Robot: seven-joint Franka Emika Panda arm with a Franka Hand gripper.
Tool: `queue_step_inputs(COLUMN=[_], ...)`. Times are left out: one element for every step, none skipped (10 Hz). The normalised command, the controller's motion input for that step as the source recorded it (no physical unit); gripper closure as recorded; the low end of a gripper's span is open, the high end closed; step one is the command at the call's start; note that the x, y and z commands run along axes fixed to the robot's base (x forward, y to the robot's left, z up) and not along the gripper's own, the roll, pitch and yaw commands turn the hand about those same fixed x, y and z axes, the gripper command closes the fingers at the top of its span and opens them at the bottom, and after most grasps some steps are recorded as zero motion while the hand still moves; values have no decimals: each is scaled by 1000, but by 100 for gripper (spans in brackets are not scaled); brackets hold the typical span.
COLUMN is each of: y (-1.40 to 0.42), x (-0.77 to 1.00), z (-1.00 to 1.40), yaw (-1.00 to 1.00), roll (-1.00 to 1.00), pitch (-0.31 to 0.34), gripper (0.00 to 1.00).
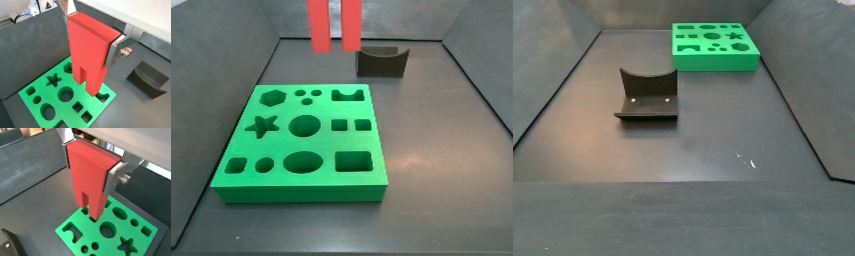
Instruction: Insert the double-square object.
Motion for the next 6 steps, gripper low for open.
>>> queue_step_inputs(y=[-229,-457,-469,-489,-263,-86], x=[157,291,286,317,474,386], z=[-889,-1000,-1000,-689,-394,-477], yaw=[91,63,63,31,-134,-249], roll=[204,144,139,290,371,200], pitch=[-4,0,0,23,221,151], gripper=[100,100,100,100,100,100])
